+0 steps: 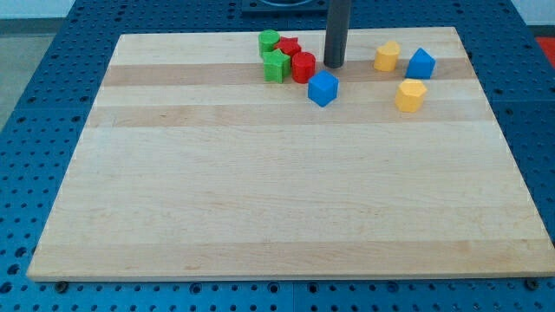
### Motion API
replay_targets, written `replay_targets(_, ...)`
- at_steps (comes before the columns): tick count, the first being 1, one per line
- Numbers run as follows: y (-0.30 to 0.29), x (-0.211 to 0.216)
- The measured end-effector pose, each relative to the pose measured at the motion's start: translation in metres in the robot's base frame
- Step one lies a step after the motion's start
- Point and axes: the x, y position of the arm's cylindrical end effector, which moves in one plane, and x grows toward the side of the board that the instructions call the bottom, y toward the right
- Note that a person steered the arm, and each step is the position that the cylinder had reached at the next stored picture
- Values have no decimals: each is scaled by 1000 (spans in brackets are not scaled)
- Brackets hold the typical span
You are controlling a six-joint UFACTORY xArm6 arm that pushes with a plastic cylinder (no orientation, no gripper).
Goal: Push the blue cube towards the bottom of the board
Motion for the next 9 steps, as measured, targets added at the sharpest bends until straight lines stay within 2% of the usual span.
replay_targets(1, 0, 0)
replay_targets(3, -16, 59)
replay_targets(7, -64, 150)
replay_targets(9, -76, 177)
